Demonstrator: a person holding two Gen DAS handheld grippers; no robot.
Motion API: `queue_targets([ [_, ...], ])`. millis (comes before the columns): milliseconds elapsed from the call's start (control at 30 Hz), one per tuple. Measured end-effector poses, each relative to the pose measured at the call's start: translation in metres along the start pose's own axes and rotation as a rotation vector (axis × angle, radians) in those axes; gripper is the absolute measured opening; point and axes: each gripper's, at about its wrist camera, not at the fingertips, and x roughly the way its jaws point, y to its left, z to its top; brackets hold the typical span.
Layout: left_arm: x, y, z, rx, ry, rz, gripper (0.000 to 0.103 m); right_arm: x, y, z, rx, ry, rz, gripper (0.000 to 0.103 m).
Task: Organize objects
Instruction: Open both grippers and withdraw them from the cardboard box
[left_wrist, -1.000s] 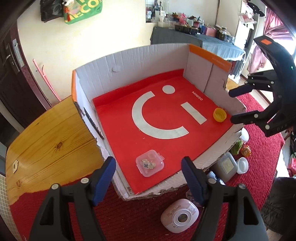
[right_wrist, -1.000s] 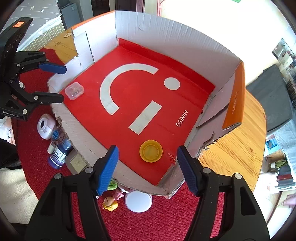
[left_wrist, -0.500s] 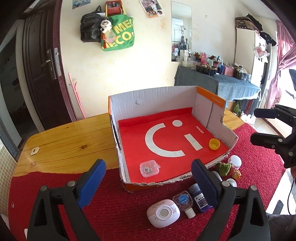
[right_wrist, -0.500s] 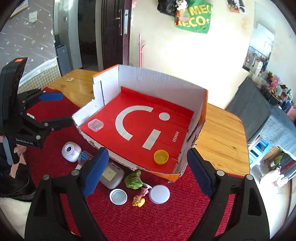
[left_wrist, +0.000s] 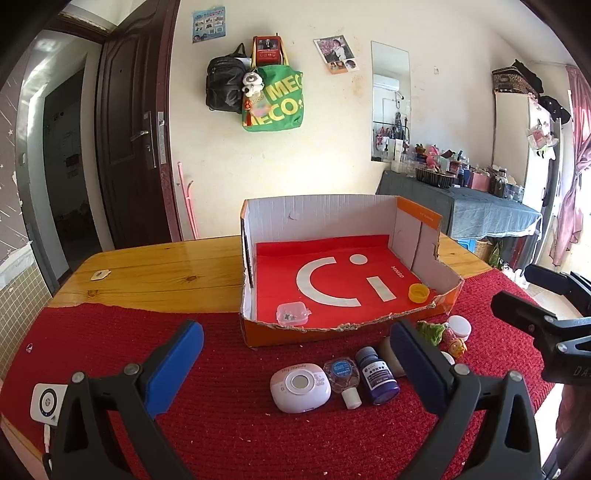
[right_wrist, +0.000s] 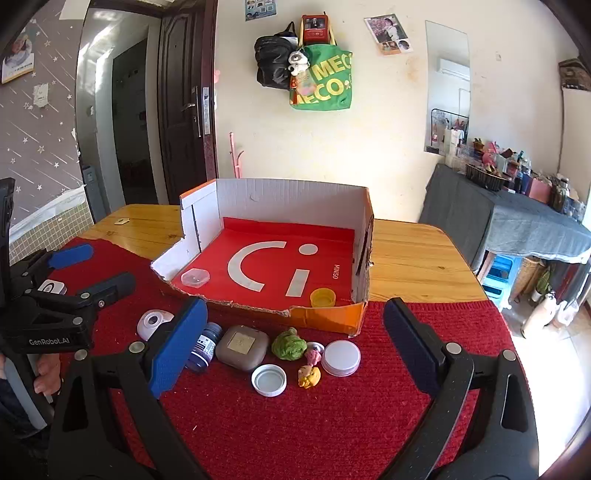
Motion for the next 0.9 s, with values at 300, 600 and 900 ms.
queue_targets([
  [300,-0.010,0.000,-0.011,-0.056,0.039,-0.044,0.103,0.007,0.002,-0.028,0.046,0.022,-0.012,0.098],
  [600,-0.032,0.000,-0.005,-0.074,0.029,-0.022,0.103,-0.018,0.001,-0.023,0.025,-0.021,0.007,0.098],
  [900,-0.010,0.002,-0.021,-0.084,0.112,-0.032,0.103,-0.009,-0.002,-0.032,0.046,0.027,0.017,0.098],
])
